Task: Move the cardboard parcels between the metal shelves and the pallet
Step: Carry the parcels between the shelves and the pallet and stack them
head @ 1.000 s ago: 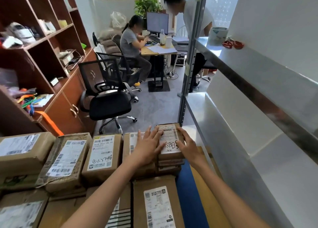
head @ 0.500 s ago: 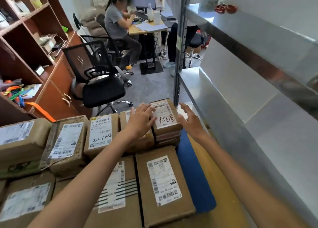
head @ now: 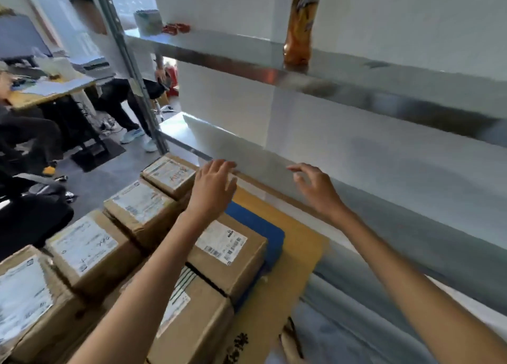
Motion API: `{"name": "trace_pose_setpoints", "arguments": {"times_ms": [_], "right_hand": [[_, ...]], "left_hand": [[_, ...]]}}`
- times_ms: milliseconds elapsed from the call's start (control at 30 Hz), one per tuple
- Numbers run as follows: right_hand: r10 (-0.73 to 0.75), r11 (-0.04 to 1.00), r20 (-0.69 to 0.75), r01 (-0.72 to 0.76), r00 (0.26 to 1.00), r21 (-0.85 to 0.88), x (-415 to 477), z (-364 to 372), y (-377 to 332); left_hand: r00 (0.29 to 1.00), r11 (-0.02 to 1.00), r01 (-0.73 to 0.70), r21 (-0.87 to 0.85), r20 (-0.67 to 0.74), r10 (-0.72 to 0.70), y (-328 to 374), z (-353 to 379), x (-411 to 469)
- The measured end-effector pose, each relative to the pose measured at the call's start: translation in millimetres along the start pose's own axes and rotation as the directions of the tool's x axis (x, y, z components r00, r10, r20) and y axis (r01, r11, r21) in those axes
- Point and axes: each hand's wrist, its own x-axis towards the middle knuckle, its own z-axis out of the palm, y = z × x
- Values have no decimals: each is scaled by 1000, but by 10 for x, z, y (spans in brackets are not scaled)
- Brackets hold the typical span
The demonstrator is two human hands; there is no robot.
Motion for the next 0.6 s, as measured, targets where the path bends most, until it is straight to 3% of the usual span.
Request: {"name": "trace_pose_setpoints", "arguments": {"times_ms": [133,233,400,600], "right_hand": [[94,993,-202,-107,975,-57,-783,-668,236],[194,972,-378,-229,905,-50,-1570,-1272,478],[332,896,-676,-443,658,9,-3118,-2310,655],[297,786,-895,-618,331,33,-5043,-3326,492]], "left_hand": [[971,961,-227,-155,39,236,1029,243,21],[892,868,-423,-259,49,449,1873,431,-27],[706,667,-634,-391,59,705,3485,669,-371],[389,312,-775,-549,-26,921,5479,785,-1361]]}}
